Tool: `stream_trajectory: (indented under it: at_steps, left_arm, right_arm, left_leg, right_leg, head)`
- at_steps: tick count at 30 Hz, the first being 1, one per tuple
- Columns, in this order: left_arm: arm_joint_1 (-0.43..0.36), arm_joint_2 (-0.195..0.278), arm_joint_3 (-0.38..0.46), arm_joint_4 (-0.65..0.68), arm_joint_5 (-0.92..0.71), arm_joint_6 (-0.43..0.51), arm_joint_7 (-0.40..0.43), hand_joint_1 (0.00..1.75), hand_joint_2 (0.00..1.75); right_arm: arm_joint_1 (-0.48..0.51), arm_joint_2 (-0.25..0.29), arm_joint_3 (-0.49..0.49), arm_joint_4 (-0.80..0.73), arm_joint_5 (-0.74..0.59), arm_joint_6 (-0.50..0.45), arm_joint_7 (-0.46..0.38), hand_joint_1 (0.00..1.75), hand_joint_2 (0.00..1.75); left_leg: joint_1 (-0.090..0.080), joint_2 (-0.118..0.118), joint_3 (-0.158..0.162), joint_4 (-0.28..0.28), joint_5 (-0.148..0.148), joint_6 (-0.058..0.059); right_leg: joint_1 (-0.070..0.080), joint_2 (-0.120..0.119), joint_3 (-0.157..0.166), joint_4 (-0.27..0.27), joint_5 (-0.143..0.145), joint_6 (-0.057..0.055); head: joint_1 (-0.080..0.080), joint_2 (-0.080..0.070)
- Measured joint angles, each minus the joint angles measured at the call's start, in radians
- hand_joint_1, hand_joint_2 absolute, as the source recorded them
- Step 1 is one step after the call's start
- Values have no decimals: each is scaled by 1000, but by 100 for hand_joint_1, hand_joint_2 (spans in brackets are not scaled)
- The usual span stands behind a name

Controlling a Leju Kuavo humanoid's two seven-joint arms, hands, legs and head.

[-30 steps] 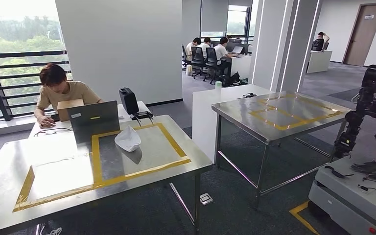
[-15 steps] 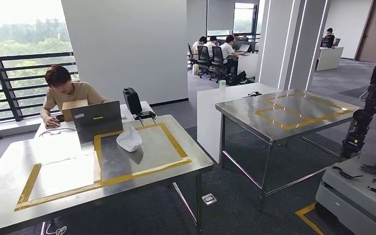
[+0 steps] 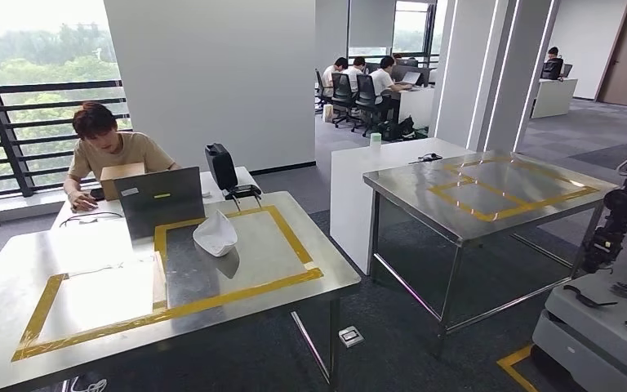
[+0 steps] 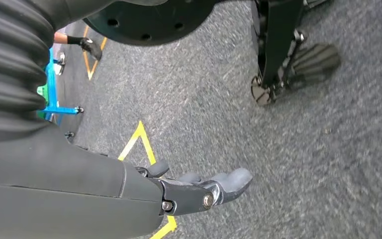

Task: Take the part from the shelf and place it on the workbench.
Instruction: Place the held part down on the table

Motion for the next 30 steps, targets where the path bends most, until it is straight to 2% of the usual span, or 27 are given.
stream_trajectory:
  at_steps: [2,3,5,6,7,8,10,11,13,14,16,17,18,20,21,22,23,24,26,27,28,30]
  left_arm:
    - [-3,1,0,-6,5,0,4,175,175]
    - [-5,1,0,-9,7,0,4,175,175]
    - [-8,1,0,-10,9,0,5,175,175]
    - [-8,1,0,-10,9,0,5,175,175]
    - [-8,0,0,-10,9,0,5,175,175]
    - [-8,1,0,-9,9,0,5,175,175]
    - [-8,1,-1,-8,10,0,5,175,175]
    - [-8,1,-3,-7,11,-1,5,175,175]
    - [-11,2,-8,-1,14,-3,6,175,175]
    - [-13,2,-12,2,16,-4,7,175,175]
    - [-17,6,-19,8,17,-6,7,175,175]
    - [-19,8,-22,11,18,-6,6,175,175]
    - [-21,11,-24,13,18,-6,6,175,175]
    - [-17,12,-25,14,22,-2,4,175,175]
    - [-11,13,-25,15,25,0,3,175,175]
    - [-5,13,-25,15,28,2,3,175,175]
    - [1,13,-25,15,29,2,3,175,175]
    - [5,13,-25,15,29,3,3,175,175]
    - [10,13,-25,15,29,3,2,175,175]
    - [12,13,-25,15,29,3,2,175,175]
    - [15,13,-25,15,29,3,2,175,175]
    - [18,13,-26,14,30,3,3,175,175]
  right_arm:
    - [-1,-8,0,0,-3,11,-1,0,175]
    - [-2,-13,0,0,-3,15,-1,0,175]
    - [-2,-20,0,0,-4,17,-1,0,175]
    - [-2,-22,0,0,-4,17,-1,0,175]
    - [0,-25,0,0,-4,17,-1,0,175]
    - [2,-27,-1,0,-4,16,-1,0,175]
    - [7,-30,-1,0,-7,14,7,0,175]
    - [8,-32,-2,0,-11,13,16,0,175]
    - [8,-33,-4,0,-20,8,31,0,175]
    - [7,-34,-4,0,-21,6,32,0,175]
    - [5,-35,-5,0,-20,4,28,0,175]
    - [4,-36,-5,0,-18,6,22,0,175]
    - [1,-36,-4,0,-15,8,16,0,175]
    - [-1,-37,-4,0,-8,13,4,0,175]
    - [-1,-37,-4,0,-6,14,1,0,175]
    - [1,-37,-4,0,-5,14,-1,0,175]
    - [4,-37,-3,0,-4,14,-1,0,175]
    - [7,-37,-3,0,-3,14,0,0,175]
    - [11,-36,-3,0,-3,14,0,0,175]
    - [10,-36,-3,0,-2,14,0,0,175]
    - [9,-36,-3,0,-2,14,0,0,175]
    - [7,-37,-3,0,-1,13,0,0,175]
  left_leg:
    - [3,-4,18,-7,-8,14]
    - [4,-5,27,-10,-13,19]
    - [3,-6,38,-11,-24,25]
    - [3,-8,45,-11,-31,26]
    - [3,-10,53,-11,-38,25]
    - [2,-12,64,-11,-46,24]
    - [2,-15,85,-11,-63,20]
    - [2,-16,94,-10,-71,16]
    - [0,-19,103,-6,-83,4]
    - [-1,-20,110,-2,-85,-3]
    - [0,-18,119,17,-87,-15]
    - [1,-16,111,41,-93,-19]
    - [2,-14,91,80,-104,-23]
    - [4,-10,17,189,-145,-29]
    - [6,-10,-22,234,-166,-31]
    - [7,-9,-51,253,-175,-34]
    - [8,-8,-65,243,-166,-36]
    - [9,-6,-65,204,-135,-38]
    - [10,1,-50,91,-40,-39]
    - [8,5,-44,51,-9,-34]
    - [6,7,-40,28,9,-26]
    - [5,5,-32,22,5,-7]
  right_leg:
    - [-1,1,-15,44,-10,8]
    - [-2,2,-43,91,-24,12]
    - [-3,3,-127,211,-64,19]
    - [-3,3,-167,255,-74,21]
    - [-3,3,-194,270,-67,21]
    - [-3,3,-202,249,-37,20]
    - [-1,3,-179,131,61,10]
    - [2,4,-164,75,84,5]
    - [6,6,-145,19,94,-5]
    - [8,6,-140,17,83,-9]
    - [4,7,-115,9,91,-22]
    - [3,6,-102,7,86,-29]
    - [1,6,-89,5,81,-35]
    - [0,7,-74,4,66,-43]
    - [0,7,-67,4,58,-43]
    - [0,8,-56,4,49,-42]
    - [-1,8,-44,4,38,-39]
    - [-3,8,-29,4,27,-35]
    - [-5,6,-3,6,3,-25]
    - [-5,6,5,5,-8,-18]
    - [-4,6,10,3,-17,-10]
    - [-1,6,19,1,-20,3]
  head:
    - [0,0]
    - [1,0]
    - [1,0]
    - [2,0]
    - [2,0]
    - [2,0]
    - [2,0]
    - [2,0]
    - [2,0]
    - [1,0]
    - [1,0]
    - [1,0]
    - [1,0]
    - [0,0]
    - [0,0]
    - [-1,0]
    - [-1,0]
    - [0,0]
    - [-1,0]
    - [-2,0]
    - [-1,0]
    - [-1,-1]
